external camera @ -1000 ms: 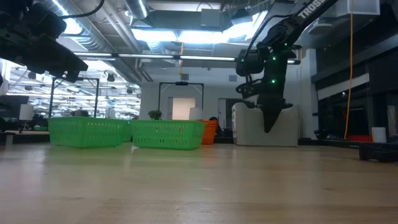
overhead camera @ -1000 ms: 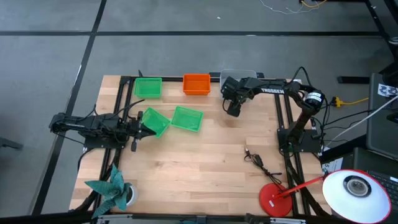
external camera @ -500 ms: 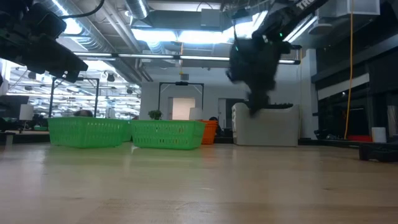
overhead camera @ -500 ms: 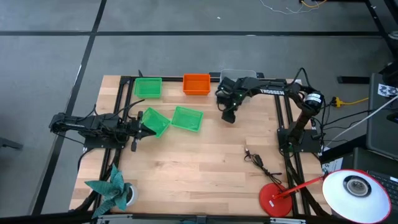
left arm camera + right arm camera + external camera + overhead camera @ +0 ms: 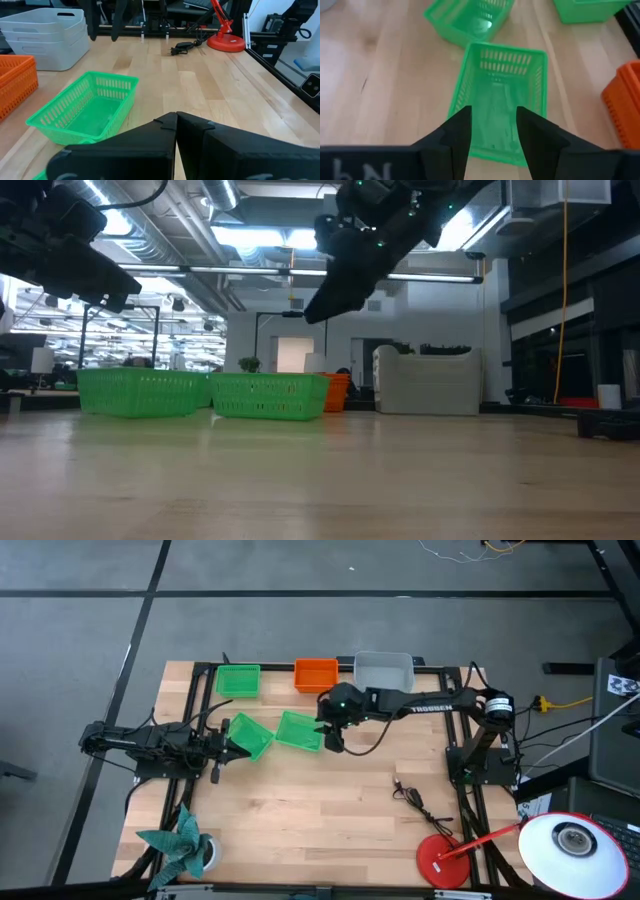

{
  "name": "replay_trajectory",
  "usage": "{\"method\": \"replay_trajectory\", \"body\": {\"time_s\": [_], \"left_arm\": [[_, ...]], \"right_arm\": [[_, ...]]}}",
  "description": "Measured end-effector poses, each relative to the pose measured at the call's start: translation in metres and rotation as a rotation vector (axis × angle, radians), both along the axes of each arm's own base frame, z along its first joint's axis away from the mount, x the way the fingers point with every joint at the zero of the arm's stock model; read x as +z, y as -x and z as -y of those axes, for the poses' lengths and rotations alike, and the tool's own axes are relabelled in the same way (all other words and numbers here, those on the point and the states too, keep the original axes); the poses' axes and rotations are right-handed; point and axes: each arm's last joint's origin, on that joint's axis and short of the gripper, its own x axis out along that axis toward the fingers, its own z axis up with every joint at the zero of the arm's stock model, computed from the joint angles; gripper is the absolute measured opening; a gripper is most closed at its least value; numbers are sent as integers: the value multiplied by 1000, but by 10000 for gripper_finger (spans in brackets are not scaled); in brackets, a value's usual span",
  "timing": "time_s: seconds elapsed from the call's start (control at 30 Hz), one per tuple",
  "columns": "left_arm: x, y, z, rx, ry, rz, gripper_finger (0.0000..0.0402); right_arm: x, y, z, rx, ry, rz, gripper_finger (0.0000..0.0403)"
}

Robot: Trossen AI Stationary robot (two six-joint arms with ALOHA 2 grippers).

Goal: Stack baskets by color
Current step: Stack the bottom left green bin on top of the top green bin

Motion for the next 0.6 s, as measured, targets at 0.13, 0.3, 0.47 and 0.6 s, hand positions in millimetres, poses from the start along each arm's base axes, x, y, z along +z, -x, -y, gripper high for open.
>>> {"method": "replay_trajectory", "body": {"time_s": [0.13,0.3,0.47,0.6], "left_arm": [[0,0,0,0,0,0,0],[0,0,0,0,0,-4,0],[0,0,0,0,0,-4,0],[0,0,0,0,0,-4,0]], "right_arm": [[-13,-6,1,-30,-4,-19,157],[-24,-11,2,-52,-19,-26,157],[-29,-17,8,-149,71,-2,157],[-46,-22,12,-171,82,-31,157]]}}
